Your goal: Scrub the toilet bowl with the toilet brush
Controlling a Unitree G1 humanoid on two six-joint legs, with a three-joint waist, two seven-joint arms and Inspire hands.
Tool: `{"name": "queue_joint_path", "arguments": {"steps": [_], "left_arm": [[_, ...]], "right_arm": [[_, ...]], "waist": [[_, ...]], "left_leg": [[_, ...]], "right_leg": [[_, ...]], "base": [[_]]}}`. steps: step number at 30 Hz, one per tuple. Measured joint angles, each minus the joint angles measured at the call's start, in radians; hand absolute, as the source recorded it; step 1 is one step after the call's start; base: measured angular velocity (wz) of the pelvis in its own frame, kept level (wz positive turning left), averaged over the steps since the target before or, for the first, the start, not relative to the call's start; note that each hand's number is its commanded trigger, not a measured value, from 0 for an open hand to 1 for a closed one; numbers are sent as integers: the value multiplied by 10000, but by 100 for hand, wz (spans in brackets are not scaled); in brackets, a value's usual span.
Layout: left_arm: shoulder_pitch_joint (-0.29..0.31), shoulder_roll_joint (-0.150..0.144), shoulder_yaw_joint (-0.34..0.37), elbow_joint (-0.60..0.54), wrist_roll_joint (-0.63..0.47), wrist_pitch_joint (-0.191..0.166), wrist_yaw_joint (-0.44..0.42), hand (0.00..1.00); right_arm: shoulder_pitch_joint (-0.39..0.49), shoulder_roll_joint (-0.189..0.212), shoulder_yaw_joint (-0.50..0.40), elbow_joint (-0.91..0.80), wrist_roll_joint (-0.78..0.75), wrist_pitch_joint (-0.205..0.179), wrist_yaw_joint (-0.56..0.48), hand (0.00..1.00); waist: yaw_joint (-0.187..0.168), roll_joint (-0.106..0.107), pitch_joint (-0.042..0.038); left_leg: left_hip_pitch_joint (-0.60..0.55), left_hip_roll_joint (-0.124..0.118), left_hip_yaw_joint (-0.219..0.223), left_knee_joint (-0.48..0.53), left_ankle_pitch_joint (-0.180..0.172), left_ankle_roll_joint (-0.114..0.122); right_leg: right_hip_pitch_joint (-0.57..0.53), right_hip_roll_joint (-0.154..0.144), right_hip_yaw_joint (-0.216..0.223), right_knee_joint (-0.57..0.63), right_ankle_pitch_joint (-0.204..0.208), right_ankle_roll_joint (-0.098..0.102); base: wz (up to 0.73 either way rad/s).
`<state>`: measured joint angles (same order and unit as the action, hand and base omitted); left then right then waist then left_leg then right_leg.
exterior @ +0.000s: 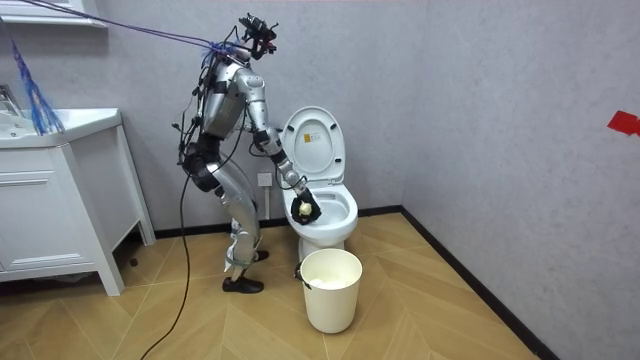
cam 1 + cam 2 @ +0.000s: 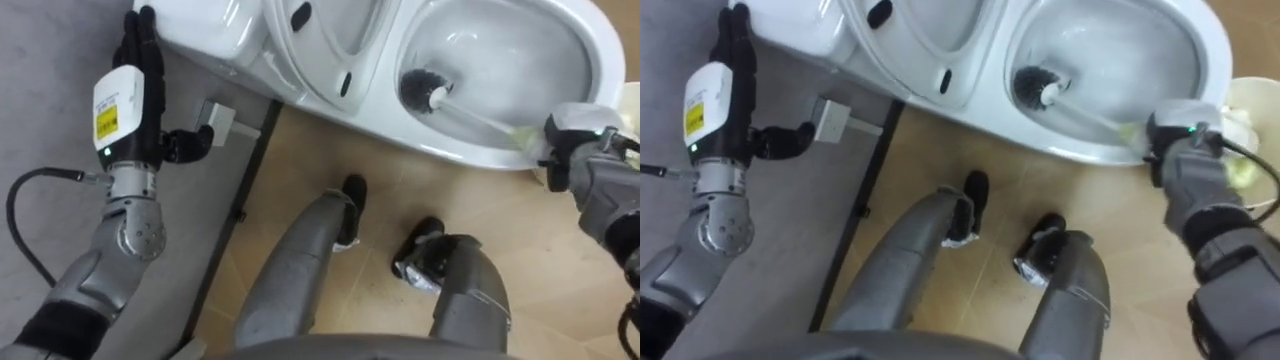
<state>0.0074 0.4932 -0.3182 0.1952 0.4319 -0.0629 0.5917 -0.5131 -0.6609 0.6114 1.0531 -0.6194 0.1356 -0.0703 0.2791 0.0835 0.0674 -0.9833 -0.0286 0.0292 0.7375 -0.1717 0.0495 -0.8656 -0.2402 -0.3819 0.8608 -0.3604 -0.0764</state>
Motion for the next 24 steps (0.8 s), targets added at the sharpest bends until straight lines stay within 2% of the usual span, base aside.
{"name": "queue_joint_path", "arguments": {"steps": [1,3,4,5,8,10,11,13,14,15,16,17,18,19,20,23,24], "left_arm": [[-17,0,2,-52,68,-6,-31,0],[-43,10,17,-351,352,14,-139,0],[-32,18,17,-425,409,30,-142,0],[-22,32,10,-569,415,86,-143,0],[-63,25,-32,-498,424,88,-142,0],[-185,14,-91,-372,429,98,-144,0],[-292,12,-240,-165,412,99,-160,0],[-303,-69,-515,-9,299,190,-204,0],[-261,-183,-671,276,299,210,-207,0],[-161,-337,-816,447,295,265,-224,0],[-64,-437,-850,484,280,285,-238,0],[188,-542,-956,496,268,301,-297,0],[385,-565,-1047,488,194,292,-352,0],[466,-566,-1079,485,180,291,-361,0],[572,-566,-1090,459,95,291,-418,0],[685,-574,-1088,436,1,290,-561,0],[961,-603,-1003,385,-166,301,-544,0]], "right_arm": [[-148,-117,-4,161,-85,-48,-32,100],[-691,-782,-5,575,-925,-23,-216,100],[-791,-929,-9,627,-1076,-18,-290,100],[-892,-1131,0,679,-1327,36,-459,100],[-795,-1202,157,646,-2129,99,-786,100],[-461,-1217,347,439,-2708,208,-978,100],[-84,-1147,451,208,-3141,316,-1046,100],[508,-899,550,-62,-3309,406,-1312,100],[748,-557,534,-104,-3307,581,-1467,100],[998,-202,472,-133,-3283,849,-1599,100],[1118,-29,331,-193,-3279,955,-1652,100],[1303,285,89,-289,-3247,1164,-1747,100],[1404,581,-166,-300,-3228,1399,-1774,100],[1451,716,-248,-304,-3195,1504,-1777,100],[1555,1055,-492,-326,-3033,1592,-1776,100],[1862,1672,-918,-497,-2768,1640,-1751,100],[1951,1834,-1054,-696,-2564,1648,-1777,100]], "waist": [[-14,-15,5],[34,-195,33],[40,-192,19],[44,-292,-3],[10,-512,-26],[81,-508,-42],[194,-438,-63],[277,-189,-156],[272,8,-222],[240,293,-335],[223,435,-354],[141,639,-424],[45,794,-427],[-14,839,-435],[-131,850,-433],[-609,867,-430],[-798,888,-427]], "left_leg": [[-72,-50,38,1,42,38],[-413,-208,230,72,162,158],[-496,-226,243,117,168,173],[-592,-240,269,189,190,227],[-539,-213,242,321,181,248],[-382,-170,212,346,165,258],[-228,-115,185,361,121,256],[5,-97,107,307,94,251],[173,-82,78,173,87,244],[257,-36,-17,102,69,211],[321,-40,-47,43,75,209],[401,-47,-31,-100,129,239],[466,-39,-11,-172,152,255],[477,-32,3,-205,160,254],[499,-25,20,-285,179,237],[528,-10,-6,-396,206,206],[536,9,14,-485,232,182]], "right_leg": [[-113,-74,40,98,4,15],[-658,-329,255,492,21,34],[-744,-362,275,551,22,33],[-865,-388,329,636,22,33],[-733,-370,282,715,-10,31],[-518,-308,219,644,-25,39],[-311,-191,225,552,-29,68],[45,-163,70,347,-28,98],[234,-113,6,163,-4,178],[415,-16,-93,-77,67,253],[502,10,-121,-171,97,281],[586,-3,-170,-307,138,265],[646,9,-173,-381,195,326],[647,25,-158,-412,206,331],[635,58,-110,-461,213,329],[665,131,-124,-573,183,313],[693,137,-219,-678,221,244]], "base": [[0],[7],[0],[0],[5],[4],[-4],[0],[0],[-3],[0],[0],[0],[-4],[0],[2],[-3]]}}
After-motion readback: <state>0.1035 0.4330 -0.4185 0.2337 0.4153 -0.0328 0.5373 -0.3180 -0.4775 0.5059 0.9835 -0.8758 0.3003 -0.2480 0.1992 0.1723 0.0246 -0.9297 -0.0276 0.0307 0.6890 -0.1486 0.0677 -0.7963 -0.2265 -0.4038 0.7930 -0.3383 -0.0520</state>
